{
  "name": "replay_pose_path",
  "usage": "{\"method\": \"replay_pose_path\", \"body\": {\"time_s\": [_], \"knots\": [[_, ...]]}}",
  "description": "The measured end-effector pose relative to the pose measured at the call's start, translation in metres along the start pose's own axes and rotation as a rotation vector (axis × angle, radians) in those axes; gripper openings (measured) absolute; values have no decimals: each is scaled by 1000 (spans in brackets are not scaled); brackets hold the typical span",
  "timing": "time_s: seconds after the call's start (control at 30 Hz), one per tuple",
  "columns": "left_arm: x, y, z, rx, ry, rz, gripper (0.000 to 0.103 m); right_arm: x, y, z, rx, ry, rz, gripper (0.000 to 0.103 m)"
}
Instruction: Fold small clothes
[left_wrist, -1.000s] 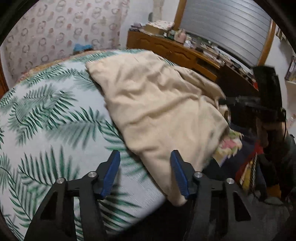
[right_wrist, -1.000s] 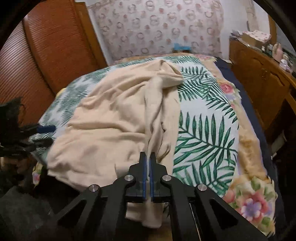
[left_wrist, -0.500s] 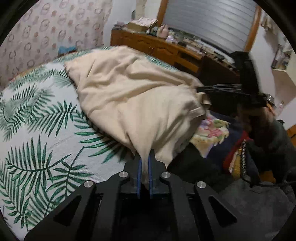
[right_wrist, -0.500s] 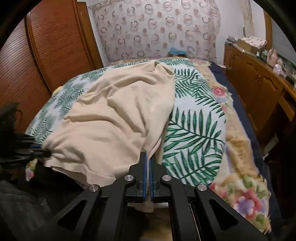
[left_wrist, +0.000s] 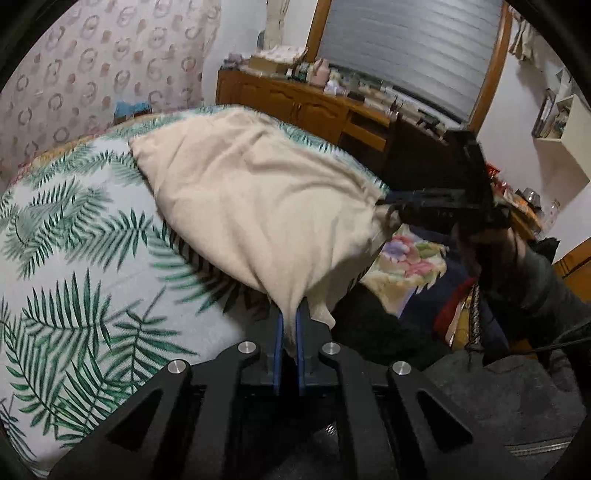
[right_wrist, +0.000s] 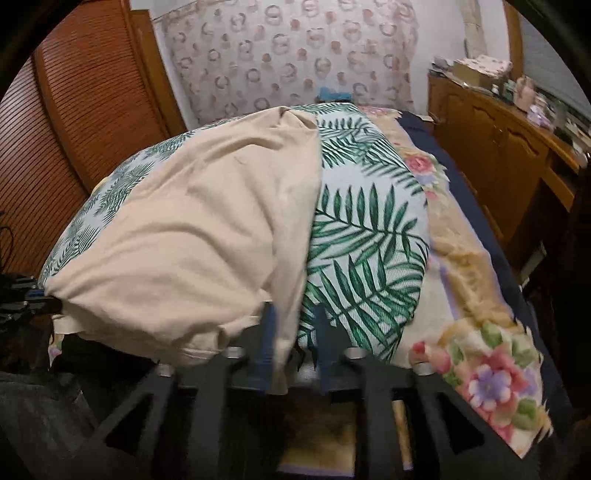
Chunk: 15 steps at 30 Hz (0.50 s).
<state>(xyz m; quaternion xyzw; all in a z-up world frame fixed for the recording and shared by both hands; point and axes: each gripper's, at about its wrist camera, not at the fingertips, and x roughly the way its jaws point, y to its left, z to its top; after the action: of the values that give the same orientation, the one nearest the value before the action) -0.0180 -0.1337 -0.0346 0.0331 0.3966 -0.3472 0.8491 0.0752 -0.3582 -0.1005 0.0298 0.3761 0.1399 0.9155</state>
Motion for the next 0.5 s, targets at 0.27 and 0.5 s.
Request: {"method": "replay_pose_path", "body": {"time_s": [0.27,0.5], "knots": [[-17,6,42,-13,-88,-30,6,-14,9,4,-13,-64,27,56],[-14,12,94,1,-145,-33,6,-36,49,17,-103,-141,134,57]]}}
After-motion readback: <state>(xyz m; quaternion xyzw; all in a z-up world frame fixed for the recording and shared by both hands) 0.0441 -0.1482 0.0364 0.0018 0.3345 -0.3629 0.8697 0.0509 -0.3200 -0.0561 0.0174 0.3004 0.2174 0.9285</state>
